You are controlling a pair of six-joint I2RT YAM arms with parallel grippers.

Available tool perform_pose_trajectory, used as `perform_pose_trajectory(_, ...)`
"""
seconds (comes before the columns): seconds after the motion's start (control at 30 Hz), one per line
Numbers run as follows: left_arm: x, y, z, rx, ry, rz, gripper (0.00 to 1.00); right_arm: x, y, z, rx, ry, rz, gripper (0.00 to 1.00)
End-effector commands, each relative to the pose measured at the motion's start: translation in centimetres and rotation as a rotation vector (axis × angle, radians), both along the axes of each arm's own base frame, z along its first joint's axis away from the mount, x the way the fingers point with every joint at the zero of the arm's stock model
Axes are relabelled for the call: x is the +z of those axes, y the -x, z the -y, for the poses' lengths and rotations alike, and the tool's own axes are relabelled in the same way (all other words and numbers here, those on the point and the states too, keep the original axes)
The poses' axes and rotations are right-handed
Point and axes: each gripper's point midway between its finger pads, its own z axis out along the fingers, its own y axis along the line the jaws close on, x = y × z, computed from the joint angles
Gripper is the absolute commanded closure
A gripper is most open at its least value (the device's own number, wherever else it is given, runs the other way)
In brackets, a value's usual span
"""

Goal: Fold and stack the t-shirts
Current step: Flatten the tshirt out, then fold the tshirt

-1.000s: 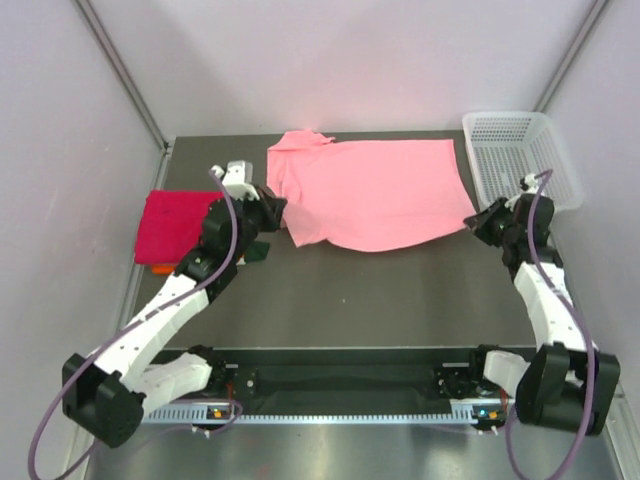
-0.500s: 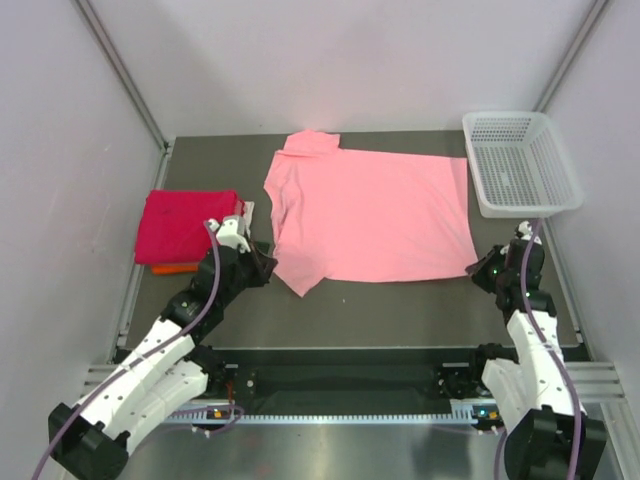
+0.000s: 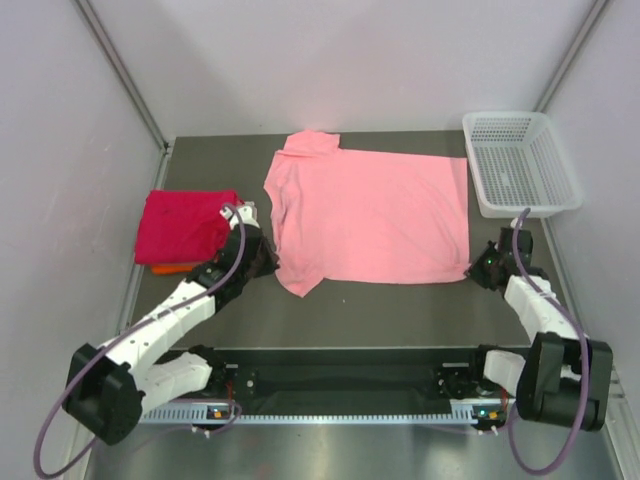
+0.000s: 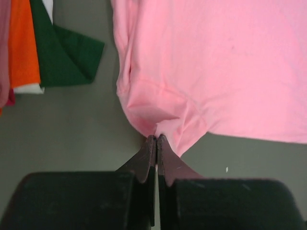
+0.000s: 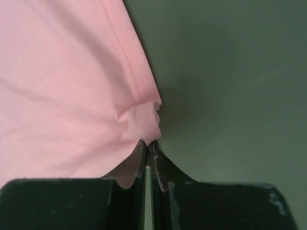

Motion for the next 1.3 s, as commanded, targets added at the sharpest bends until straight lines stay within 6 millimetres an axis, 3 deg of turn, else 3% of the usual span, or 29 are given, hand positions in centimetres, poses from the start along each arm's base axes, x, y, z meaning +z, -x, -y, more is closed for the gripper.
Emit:
perform_pose_trajectory(0.0, 3.8, -3.1, 0.3, 0.051, -0.006, 0.091, 1.00, 3.6, -4.7, 0.9, -0.019, 0.031, 0.139, 1.00)
perform_pose_trajectory(0.03, 4.9, -3.8, 0.5, 0.052, -0.005, 0.110, 1.00, 3.8, -5.1, 0.9, -0.021, 0.028, 0.142, 1.00)
perform_pose_trajectory(0.27, 7.0, -7.7, 0.6, 0.105, -0.043, 0.127, 1.00, 4.6, -8.5, 0.6, -0.042, 0.064, 0.130, 1.00)
perform_pose_trajectory(0.3, 6.6, -8.3, 0.5, 0.115, -0.054, 0.112, 1.00, 4.7, -8.8, 0.3, -0.040, 0.067, 0.127, 1.00)
perform_pose_trajectory(0.37, 7.8, -9.8, 0.1, 0.140, -0.047, 0.128, 1.00, 4.9, -9.9, 0.3, -0.046, 0.078, 0.123, 1.00)
perform_pose_trajectory(0.4, 7.2, -10.5, 0.0, 0.148, -0.057, 0.107, 1.00, 5.0, -10.2, 0.3, -0.048, 0.081, 0.123, 1.00)
perform_pose_trajectory(0.43, 8.1, -11.5, -0.3, 0.163, -0.046, 0.124, 1.00, 4.9, -10.6, 0.1, -0.048, 0.085, 0.119, 1.00)
perform_pose_trajectory(0.5, 7.6, -12.9, -0.4, 0.170, -0.044, 0.106, 1.00, 5.0, -11.5, 0.1, -0.055, 0.093, 0.111, 1.00)
perform_pose_trajectory(0.53, 8.5, -14.0, -0.7, 0.180, -0.024, 0.120, 1.00, 5.0, -11.8, 0.3, -0.065, 0.106, 0.108, 1.00)
perform_pose_trajectory(0.67, 8.8, -17.0, -1.3, 0.208, -0.013, 0.130, 1.00, 5.6, -13.3, 1.0, -0.095, 0.127, 0.121, 1.00)
perform_pose_trajectory(0.7, 7.9, -17.8, -1.3, 0.209, -0.020, 0.111, 1.00, 5.6, -13.6, 0.9, -0.095, 0.126, 0.123, 1.00)
perform_pose_trajectory(0.77, 8.6, -19.2, -1.0, 0.204, -0.007, 0.125, 1.00, 5.6, -14.4, 1.0, -0.095, 0.131, 0.119, 1.00)
perform_pose_trajectory(0.8, 7.4, -19.8, -1.0, 0.202, -0.020, 0.098, 1.00, 5.5, -14.6, 1.0, -0.095, 0.133, 0.118, 1.00)
perform_pose_trajectory(0.83, 8.2, -20.7, -0.8, 0.202, -0.014, 0.114, 1.00, 5.5, -15.1, 1.0, -0.096, 0.132, 0.118, 1.00)
perform_pose_trajectory(1.0, 6.2, -23.4, -0.7, 0.208, -0.012, 0.076, 1.00, 5.4, -16.6, 0.8, -0.085, 0.127, 0.126, 1.00)
perform_pose_trajectory(1.27, 6.3, -27.0, -1.2, 0.204, 0.012, 0.094, 1.00, 5.0, -18.6, 0.7, -0.076, 0.123, 0.117, 1.00)
